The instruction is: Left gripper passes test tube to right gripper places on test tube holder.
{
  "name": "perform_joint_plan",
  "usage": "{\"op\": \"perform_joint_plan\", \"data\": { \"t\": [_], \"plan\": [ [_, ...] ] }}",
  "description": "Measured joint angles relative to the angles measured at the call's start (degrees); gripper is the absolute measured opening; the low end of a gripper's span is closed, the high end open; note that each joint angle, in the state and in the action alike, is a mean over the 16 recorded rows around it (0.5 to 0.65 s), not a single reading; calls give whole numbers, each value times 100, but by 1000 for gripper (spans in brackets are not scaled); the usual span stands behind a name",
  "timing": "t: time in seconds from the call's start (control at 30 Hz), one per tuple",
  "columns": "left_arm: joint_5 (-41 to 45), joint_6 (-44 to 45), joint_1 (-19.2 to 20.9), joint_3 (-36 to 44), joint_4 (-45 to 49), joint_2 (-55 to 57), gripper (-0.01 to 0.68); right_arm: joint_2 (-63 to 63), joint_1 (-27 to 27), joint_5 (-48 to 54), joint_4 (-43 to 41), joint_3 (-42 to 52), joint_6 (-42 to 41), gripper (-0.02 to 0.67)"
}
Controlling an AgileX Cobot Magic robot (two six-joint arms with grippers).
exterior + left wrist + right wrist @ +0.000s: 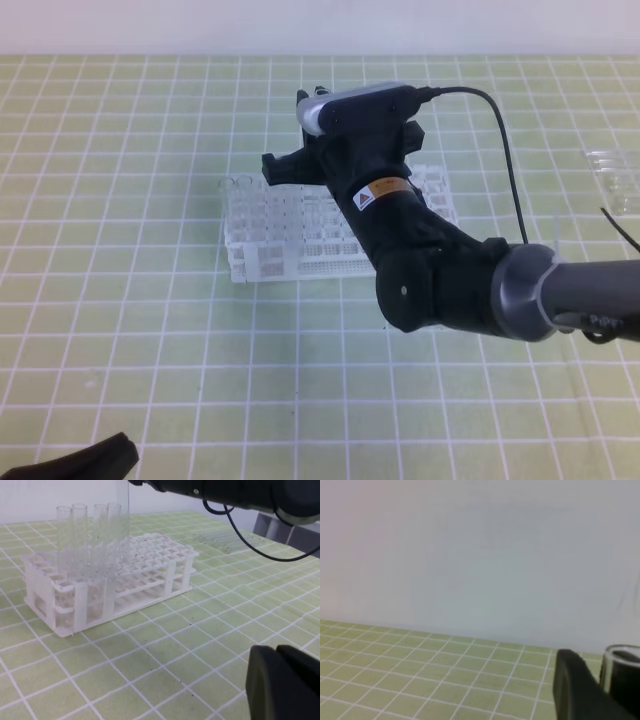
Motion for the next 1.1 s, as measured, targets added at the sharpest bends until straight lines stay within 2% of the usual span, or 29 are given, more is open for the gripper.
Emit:
{"op": "perform_joint_plan", "data": {
  "t": [1.1],
  "plan": [
    [15, 1, 0, -7, 1, -3, -1, 140, 7, -22, -235, 36, 352, 82]
  ]
}}
